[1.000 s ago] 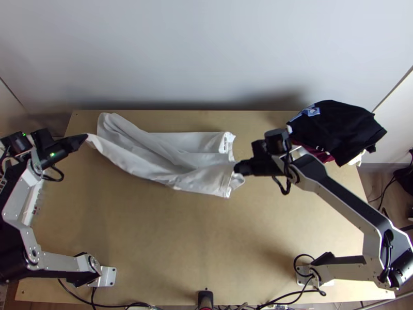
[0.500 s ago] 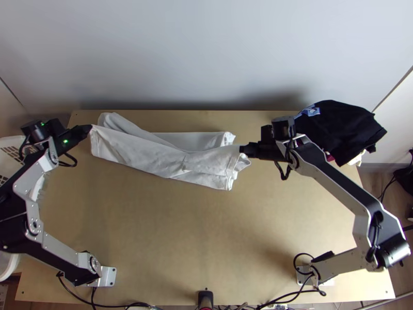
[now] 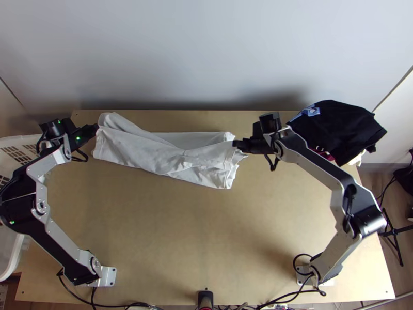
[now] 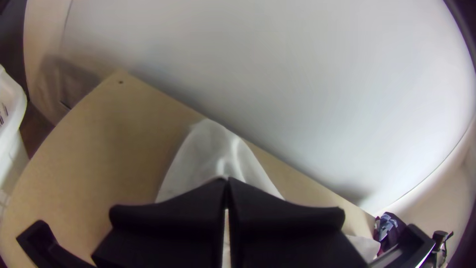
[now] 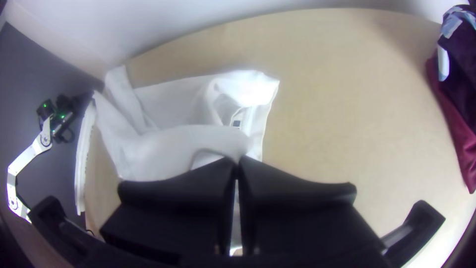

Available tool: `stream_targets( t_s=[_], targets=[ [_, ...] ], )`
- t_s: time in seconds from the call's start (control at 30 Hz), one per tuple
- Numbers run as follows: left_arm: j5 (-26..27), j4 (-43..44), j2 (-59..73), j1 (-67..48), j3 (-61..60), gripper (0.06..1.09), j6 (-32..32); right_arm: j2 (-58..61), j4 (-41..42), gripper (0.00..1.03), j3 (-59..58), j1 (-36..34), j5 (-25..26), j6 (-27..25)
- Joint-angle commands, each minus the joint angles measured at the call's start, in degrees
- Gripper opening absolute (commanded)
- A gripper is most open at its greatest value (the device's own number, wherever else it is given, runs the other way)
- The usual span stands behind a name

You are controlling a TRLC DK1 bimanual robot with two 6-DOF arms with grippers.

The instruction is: Fold the t-shirt

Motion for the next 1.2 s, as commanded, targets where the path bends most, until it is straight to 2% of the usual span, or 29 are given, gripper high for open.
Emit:
stream_targets(
  t_s=[0.0,0.2,0.23,0.33,0.37,0.4,0.43,0.5,0.53,0.57,0.8,0.9,1.03,1.17],
  targets=[
    [-2.22,0.35,3.03,0.01,1.46,0.1,0.12,6.23,0.78,0.03,1.54,0.7,1.21,-0.36],
    [-2.75,-4.48,3.73,0.45,4.18,0.12,0.56,8.43,1.04,0.03,1.1,0.44,1.21,-0.45],
    [-2.66,-6.24,3.65,0.54,4.89,0.22,1.09,8.52,1.04,0.03,1.02,0.44,1.21,-0.71],
    [-2.57,-9.4,2.5,0.62,5.33,0.71,2.58,7.29,1.3,0.03,-1.62,0.97,1.21,-3.97],
    [-2.57,-10.1,1.89,0.62,5.15,0.79,3.11,6.58,2.27,0.03,-2.76,1.14,1.21,-3.97],
    [-2.49,-10.81,1.18,0.71,4.89,0.83,3.29,5.79,2.97,0.1,-3.99,1.14,1.12,-3.79],
    [-2.22,-11.95,0.66,0.8,4.8,0.87,3.46,4.65,3.06,0.25,-5.14,1.14,1.03,-3.79],
    [-0.99,-13.8,-0.84,1.06,4.1,1.02,3.64,2.37,3.41,0.71,-7.25,1.32,0.94,-3.44],
    [-0.82,-13.8,-1.98,1.15,3.13,1.04,3.82,1.4,3.41,0.93,-7.95,1.32,0.42,-3.35],
    [-0.38,-13.8,-3.03,1.33,2.34,1.04,3.9,0.7,3.41,0.99,-8.3,1.23,0.33,-3.0],
    [2.17,-15.38,-5.85,3.0,-0.83,1.03,5.57,-7.13,1.83,0.99,-10.59,-1.06,0.42,-2.21],
    [5.6,-15.47,-5.85,4.32,-1.35,1.03,7.16,-12.58,0.16,0.99,-11.99,-1.67,0.24,-2.21],
    [6.39,-18.01,-4.97,4.32,-1.0,1.03,14.8,-19.43,-6.08,0.99,-11.99,-1.49,-0.9,-2.47],
    [6.3,-26.63,-1.01,4.23,3.13,1.03,26.14,-24.79,-11.27,0.99,-11.64,0.88,-2.04,-1.86]
  ],
)
